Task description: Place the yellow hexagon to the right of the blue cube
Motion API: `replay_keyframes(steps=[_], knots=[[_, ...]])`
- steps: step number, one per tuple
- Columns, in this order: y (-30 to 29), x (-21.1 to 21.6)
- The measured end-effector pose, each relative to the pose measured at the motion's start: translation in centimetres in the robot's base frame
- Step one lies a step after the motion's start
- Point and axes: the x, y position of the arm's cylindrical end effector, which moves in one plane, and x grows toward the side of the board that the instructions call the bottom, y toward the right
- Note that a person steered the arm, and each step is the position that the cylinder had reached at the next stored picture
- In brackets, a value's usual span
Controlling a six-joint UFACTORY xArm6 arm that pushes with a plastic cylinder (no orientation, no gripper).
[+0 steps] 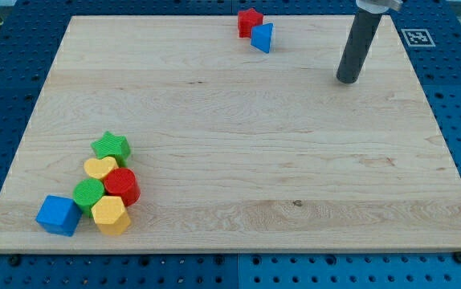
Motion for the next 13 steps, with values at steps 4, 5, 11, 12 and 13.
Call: replay_keyframes(steps=[4,5,11,12,13], knots=[[-10.0,20.6],[-16.3,24.5],[-27.6,26.4],[-27.6,26.4],[-28.7,26.4]])
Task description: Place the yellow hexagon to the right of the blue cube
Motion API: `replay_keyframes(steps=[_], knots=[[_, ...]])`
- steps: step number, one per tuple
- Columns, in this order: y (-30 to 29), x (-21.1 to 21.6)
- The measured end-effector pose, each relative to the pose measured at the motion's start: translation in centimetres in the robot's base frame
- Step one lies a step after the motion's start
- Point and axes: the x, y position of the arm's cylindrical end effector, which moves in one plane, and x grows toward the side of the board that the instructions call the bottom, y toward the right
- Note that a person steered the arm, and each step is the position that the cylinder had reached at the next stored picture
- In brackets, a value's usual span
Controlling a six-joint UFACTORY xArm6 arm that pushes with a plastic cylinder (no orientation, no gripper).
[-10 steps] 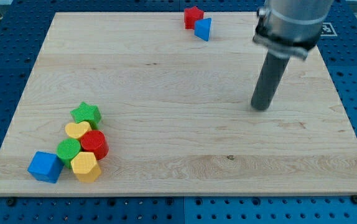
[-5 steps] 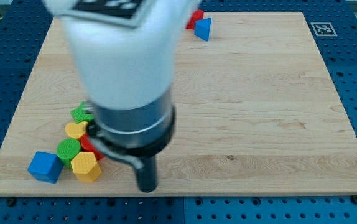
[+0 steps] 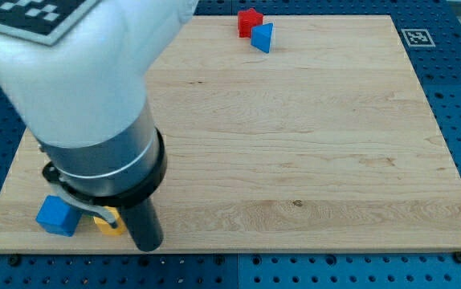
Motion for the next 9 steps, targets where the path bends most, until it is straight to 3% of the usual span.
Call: replay_keyframes(steps=[3,6,9], knots=[[-9.5,0.0],[-15.1,-0.1],[-15.5,-3.6]])
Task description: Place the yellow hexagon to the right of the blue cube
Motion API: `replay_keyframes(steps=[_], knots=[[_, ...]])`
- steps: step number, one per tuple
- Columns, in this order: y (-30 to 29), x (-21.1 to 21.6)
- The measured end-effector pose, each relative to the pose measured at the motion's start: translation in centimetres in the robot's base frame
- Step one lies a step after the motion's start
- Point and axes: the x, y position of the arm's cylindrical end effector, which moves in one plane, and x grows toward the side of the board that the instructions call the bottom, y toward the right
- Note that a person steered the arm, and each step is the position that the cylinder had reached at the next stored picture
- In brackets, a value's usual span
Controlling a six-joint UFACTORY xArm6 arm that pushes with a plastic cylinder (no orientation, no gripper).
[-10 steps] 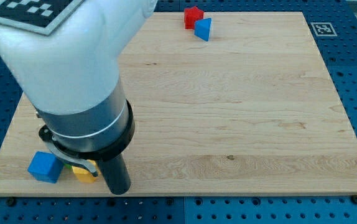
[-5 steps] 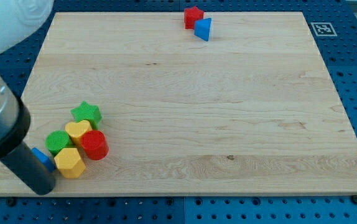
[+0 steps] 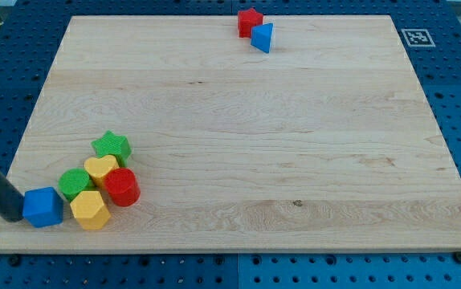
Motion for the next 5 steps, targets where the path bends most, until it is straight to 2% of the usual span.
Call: replay_keyframes(steps=[5], knots=[[4.4,0.0]])
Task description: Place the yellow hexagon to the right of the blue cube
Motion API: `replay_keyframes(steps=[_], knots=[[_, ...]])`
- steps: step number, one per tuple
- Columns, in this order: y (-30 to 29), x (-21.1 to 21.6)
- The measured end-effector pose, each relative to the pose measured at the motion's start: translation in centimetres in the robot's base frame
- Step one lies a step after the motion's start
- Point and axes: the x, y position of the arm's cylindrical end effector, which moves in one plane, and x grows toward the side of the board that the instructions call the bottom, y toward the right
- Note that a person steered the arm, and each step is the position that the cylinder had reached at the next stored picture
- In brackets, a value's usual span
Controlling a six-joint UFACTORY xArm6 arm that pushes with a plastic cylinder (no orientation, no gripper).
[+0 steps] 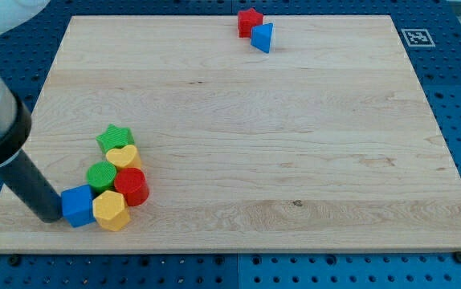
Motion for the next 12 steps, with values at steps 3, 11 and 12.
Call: replay_keyframes(steps=[3,11,12], knots=[[3.8,-0.6],[12.3,3.2],[16.1,2.5]])
